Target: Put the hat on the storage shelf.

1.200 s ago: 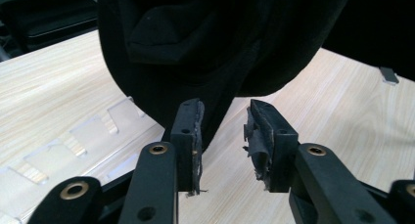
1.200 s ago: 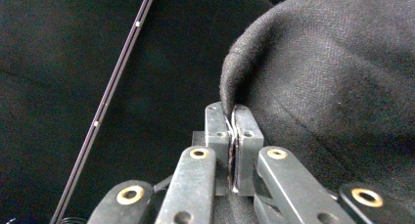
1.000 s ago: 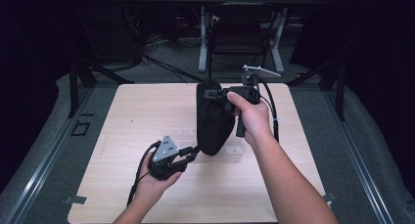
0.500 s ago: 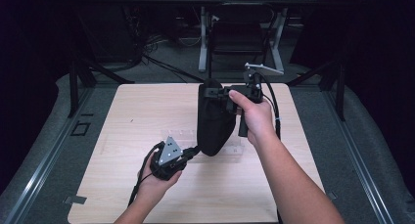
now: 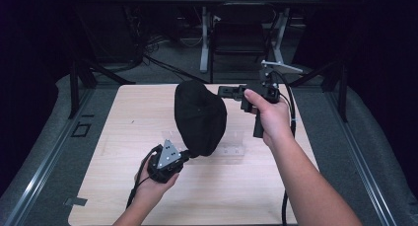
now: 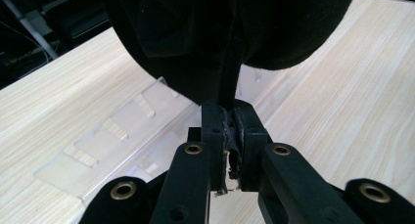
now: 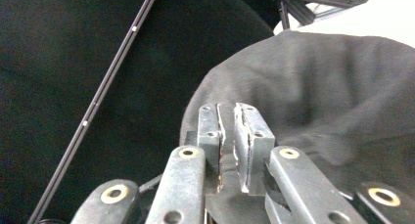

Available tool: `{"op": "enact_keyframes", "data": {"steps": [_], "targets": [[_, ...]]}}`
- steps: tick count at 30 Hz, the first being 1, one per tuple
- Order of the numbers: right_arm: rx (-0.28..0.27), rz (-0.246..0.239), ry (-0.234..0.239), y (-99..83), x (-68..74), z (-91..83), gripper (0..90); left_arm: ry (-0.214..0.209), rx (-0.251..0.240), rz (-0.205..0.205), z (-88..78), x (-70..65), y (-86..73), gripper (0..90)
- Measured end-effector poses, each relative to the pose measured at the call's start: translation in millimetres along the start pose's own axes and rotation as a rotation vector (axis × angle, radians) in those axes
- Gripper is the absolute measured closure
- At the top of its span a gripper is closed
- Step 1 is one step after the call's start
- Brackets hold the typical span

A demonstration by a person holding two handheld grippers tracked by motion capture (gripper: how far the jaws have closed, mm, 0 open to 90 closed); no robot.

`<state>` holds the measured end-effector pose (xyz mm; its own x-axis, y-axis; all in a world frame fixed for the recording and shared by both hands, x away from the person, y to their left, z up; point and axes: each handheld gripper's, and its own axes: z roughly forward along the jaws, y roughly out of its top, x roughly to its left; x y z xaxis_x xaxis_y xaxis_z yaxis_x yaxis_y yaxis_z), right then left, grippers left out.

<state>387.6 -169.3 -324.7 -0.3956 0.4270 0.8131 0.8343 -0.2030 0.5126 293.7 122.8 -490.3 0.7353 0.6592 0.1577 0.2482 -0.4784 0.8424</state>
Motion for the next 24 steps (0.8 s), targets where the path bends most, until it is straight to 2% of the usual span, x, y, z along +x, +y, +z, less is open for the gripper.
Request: {"op": "enact_keyframes", "data": {"steps": [4,7,8,9,10,11,14,19,24], "targets": [[-0.007,-0.001,-0.007,-0.3,-2.9,-8.0,81.3,0.0,0.019,-0.011,1.5,1.8,-7.6,85.4],[-0.022,-0.001,-0.015,-0.4,-4.9,-14.8,81.0,0.007,0.057,-0.022,7.1,2.6,-19.0,85.2],[-0.022,-0.001,-0.015,-0.4,-4.9,-14.8,81.0,0.007,0.057,-0.022,7.1,2.6,-19.0,85.0],[-0.024,-0.003,-0.023,-0.6,-5.6,-18.1,80.5,0.012,0.045,-0.053,6.5,5.4,-24.3,84.8],[-0.024,-0.003,-0.023,-0.6,-5.6,-18.1,80.5,0.012,0.045,-0.053,6.5,5.4,-24.3,84.7],[-0.027,-0.005,-0.029,-0.7,-6.9,-21.0,80.2,0.008,0.041,-0.087,6.0,9.5,-28.4,84.6],[-0.035,-0.003,-0.034,-0.5,-8.5,-25.6,80.0,0.004,0.037,-0.104,5.6,11.3,-30.9,84.4],[-0.039,-0.003,-0.043,-0.9,-10.9,-30.8,79.6,0.008,0.029,-0.105,5.4,9.5,-32.8,83.8],[-0.043,-0.007,-0.051,-2.2,-12.1,-37.1,79.1,0.008,0.022,-0.127,1.9,12.4,-36.1,79.5]]}}
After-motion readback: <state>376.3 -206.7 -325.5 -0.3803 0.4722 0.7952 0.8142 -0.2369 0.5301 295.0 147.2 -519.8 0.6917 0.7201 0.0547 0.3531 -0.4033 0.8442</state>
